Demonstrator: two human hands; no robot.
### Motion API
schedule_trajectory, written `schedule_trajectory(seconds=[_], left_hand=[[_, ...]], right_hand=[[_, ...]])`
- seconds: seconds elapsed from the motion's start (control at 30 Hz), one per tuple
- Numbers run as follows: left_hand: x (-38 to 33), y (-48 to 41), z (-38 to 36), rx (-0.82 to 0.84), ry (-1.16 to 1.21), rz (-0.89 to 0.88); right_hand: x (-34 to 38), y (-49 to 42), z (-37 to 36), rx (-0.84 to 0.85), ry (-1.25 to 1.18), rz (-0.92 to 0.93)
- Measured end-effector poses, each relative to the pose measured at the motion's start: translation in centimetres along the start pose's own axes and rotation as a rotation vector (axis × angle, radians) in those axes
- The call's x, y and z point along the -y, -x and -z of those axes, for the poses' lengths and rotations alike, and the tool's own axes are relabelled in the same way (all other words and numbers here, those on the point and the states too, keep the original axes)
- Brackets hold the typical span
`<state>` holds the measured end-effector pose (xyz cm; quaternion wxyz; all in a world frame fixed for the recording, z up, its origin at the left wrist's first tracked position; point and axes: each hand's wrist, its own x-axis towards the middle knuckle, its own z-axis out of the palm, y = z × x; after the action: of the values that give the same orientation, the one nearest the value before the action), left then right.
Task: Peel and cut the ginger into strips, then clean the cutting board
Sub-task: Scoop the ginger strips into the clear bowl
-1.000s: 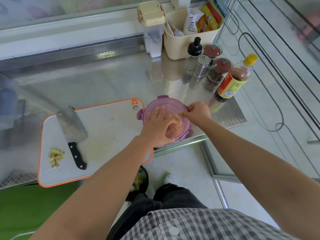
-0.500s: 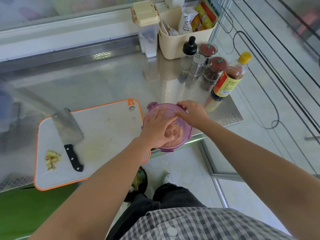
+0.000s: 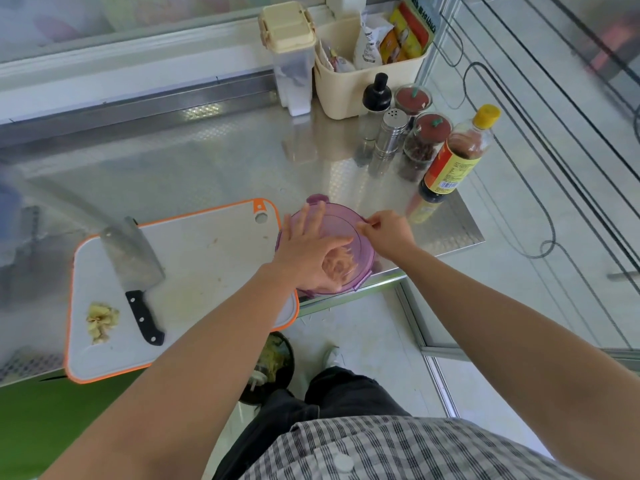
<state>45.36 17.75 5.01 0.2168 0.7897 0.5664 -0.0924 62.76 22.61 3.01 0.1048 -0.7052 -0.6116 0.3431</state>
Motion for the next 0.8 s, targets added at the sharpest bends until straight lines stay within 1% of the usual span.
schedule_trajectory(seconds=[0.03, 0.1, 0.13, 0.17, 0.2, 0.23, 0.3, 0.33, 0.37, 0.4, 0.43, 0.5, 0.6, 0.8], left_hand=[[-0.1, 0.1, -0.1, -0.049, -0.008, 0.021], [-0.8, 0.2, -0.7, -0.215, 0.002, 0.083], [-1.3, 0.3, -1.1, -0.280, 0.018, 0.135], [-1.7, 0.4, -1.6, -0.309, 0.034, 0.183], [-1.9, 0.4, -2.3, -0.315, 0.041, 0.210], [-2.1, 0.5, -2.8, -0.310, 0.041, 0.217], [-2.0, 0.6, -3.3, -0.286, 0.053, 0.202], [-1.8, 0.6, -3.3, -0.259, 0.064, 0.183], [-1.6, 0.5, -3.2, -0.228, 0.079, 0.155], [-1.4, 0.5, -3.2, -0.206, 0.095, 0.122], [-1.1, 0.4, -3.2, -0.198, 0.111, 0.086], [-0.5, 0.3, -3.4, -0.208, 0.126, 0.020], [0.0, 0.3, -3.6, -0.208, 0.142, -0.013], [-0.2, 0.7, -2.9, -0.186, 0.150, -0.041]], right_hand=[[-0.2, 0.2, 0.0, -0.006, 0.016, -0.023], [-0.5, 0.7, 0.3, 0.009, 0.069, -0.080], [-0.7, 1.0, 0.6, 0.052, 0.096, -0.108], [-0.9, 1.3, 0.9, 0.102, 0.127, -0.124], [-1.1, 1.4, 1.2, 0.133, 0.161, -0.128], [-1.1, 1.5, 1.6, 0.121, 0.199, -0.119], [-1.0, 1.4, 1.7, -0.010, 0.204, -0.051], [-0.9, 1.2, 1.6, -0.064, 0.150, 0.032], [-0.7, 1.1, 1.3, -0.072, 0.095, 0.140], [-0.5, 0.8, 1.0, -0.046, 0.069, 0.234], [-0.3, 0.5, 0.6, -0.010, 0.070, 0.287], [0.0, 0.1, -0.1, 0.010, 0.087, 0.282], [0.0, -0.6, -0.5, -0.015, 0.050, 0.227], [0.0, -1.4, 0.1, -0.025, -0.146, 0.103]])
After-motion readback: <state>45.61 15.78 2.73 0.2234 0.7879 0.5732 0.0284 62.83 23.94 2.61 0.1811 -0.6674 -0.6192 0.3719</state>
